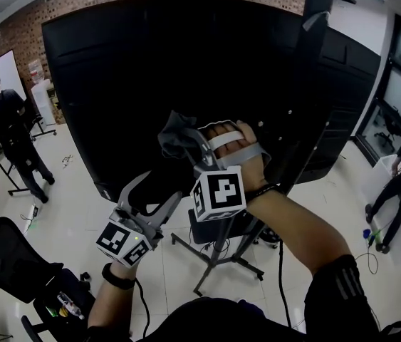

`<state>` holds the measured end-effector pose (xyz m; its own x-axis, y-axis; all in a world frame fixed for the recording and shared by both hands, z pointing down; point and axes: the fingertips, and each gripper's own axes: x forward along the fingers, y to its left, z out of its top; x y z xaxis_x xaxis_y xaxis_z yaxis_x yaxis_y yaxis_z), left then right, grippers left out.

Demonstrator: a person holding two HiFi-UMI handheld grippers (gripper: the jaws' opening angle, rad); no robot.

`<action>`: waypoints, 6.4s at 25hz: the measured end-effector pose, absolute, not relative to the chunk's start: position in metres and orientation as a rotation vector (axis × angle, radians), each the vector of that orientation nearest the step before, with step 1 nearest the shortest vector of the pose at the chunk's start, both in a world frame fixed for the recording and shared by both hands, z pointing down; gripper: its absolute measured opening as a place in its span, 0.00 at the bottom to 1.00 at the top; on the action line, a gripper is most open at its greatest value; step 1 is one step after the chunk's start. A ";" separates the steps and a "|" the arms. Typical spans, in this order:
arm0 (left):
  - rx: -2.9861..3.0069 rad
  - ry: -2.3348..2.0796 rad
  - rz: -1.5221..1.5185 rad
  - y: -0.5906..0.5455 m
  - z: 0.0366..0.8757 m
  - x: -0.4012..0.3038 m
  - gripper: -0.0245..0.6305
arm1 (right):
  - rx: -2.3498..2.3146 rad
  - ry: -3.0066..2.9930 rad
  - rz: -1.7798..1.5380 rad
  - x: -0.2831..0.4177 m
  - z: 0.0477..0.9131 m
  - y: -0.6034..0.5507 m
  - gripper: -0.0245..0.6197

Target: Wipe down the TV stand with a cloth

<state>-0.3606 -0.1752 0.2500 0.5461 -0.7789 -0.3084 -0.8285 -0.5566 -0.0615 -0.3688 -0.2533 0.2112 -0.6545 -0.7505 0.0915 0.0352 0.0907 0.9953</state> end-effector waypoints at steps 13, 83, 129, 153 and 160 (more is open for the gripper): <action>-2.548 1.457 0.360 -0.168 0.261 -0.390 0.51 | 0.628 -1.695 -1.644 -0.404 0.249 -0.274 0.06; -2.444 1.719 0.227 -0.226 0.274 -0.180 0.51 | 0.438 -2.345 -1.601 -0.176 0.178 -0.283 0.06; -2.827 1.734 0.167 -0.226 0.493 -0.188 0.52 | 0.403 -2.196 -1.365 -0.195 0.489 -0.272 0.06; -3.013 1.830 -0.058 -0.243 0.711 -0.205 0.54 | 0.239 -2.145 -1.107 -0.201 0.724 -0.273 0.06; -3.060 1.866 -0.139 -0.246 0.779 -0.206 0.54 | 0.185 -2.111 -1.051 -0.197 0.802 -0.276 0.06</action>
